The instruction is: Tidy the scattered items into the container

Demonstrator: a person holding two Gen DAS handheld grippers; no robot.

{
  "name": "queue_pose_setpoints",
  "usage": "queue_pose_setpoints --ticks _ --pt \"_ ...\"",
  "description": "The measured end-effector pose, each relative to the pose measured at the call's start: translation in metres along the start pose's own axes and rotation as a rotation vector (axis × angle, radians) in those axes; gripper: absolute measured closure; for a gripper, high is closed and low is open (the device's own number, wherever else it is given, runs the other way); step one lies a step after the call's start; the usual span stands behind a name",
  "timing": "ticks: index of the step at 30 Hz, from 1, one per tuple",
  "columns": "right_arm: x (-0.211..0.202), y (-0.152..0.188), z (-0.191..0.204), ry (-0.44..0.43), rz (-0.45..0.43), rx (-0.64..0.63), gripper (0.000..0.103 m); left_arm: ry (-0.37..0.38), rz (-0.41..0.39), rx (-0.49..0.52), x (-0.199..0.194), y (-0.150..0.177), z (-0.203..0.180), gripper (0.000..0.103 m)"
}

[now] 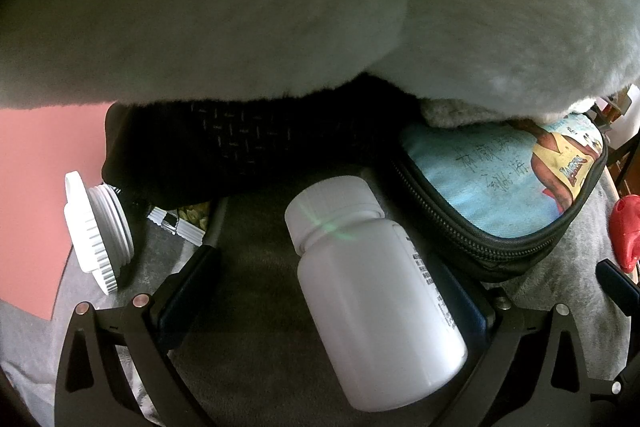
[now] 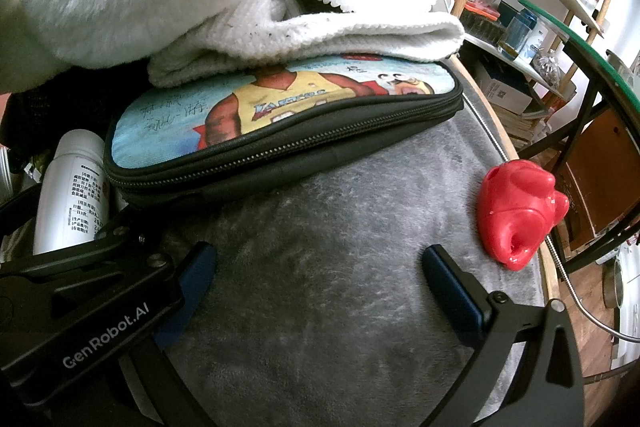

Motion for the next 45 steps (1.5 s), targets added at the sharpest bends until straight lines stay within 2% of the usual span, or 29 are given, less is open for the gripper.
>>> queue_pose_setpoints --ticks 17,19,23,26,32,34,37,40,43,45 --pt "-0.006 0.0 -0.002 -0.016 0.007 0.007 0.001 0.0 -0.001 0.0 -0.006 0.004 0.002 0.0" --pt "-0.009 0.003 -0.001 -0.048 0.022 -0.001 0.001 -0.004 -0.002 0.004 -0.007 0.005 0.002 0.0" --pt "-0.022 0.011 -0.005 -0.178 0.06 -0.051 0.001 -0.023 -0.002 0.018 -0.009 0.007 0.001 0.0" --pt "-0.034 0.022 -0.008 -0.243 0.076 -0.081 0.0 -0.016 -0.003 0.012 -0.011 0.009 0.002 0.0" --pt "-0.054 0.047 -0.003 -0.247 0.104 -0.162 0.0 -0.015 -0.006 0.011 -0.015 0.012 0.004 0.0" --pt "-0.059 0.05 -0.003 -0.257 0.147 -0.134 0.0 -0.015 -0.005 0.011 -0.016 0.014 0.005 0.0" --pt "-0.071 0.049 -0.012 -0.305 0.16 -0.044 0.0 -0.007 0.015 0.009 -0.018 0.014 0.006 0.0" --pt "-0.078 0.047 -0.032 -0.34 0.19 0.08 0.0 0.007 0.092 0.04 -0.026 0.019 0.01 0.0" --pt "-0.088 0.045 -0.058 -0.369 0.162 0.215 0.0 -0.006 0.137 0.015 -0.055 0.031 0.026 0.0" --pt "-0.093 0.042 -0.075 -0.406 0.134 0.314 0.0 0.051 0.111 0.029 -0.077 0.035 0.03 0.0"
Point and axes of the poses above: each gripper's, at about its wrist camera, not at the fingertips, and x roughly the way its jaws point, z to its left, y to its underside, the point moved 6 cm from there along x, roughly the way its jaws point
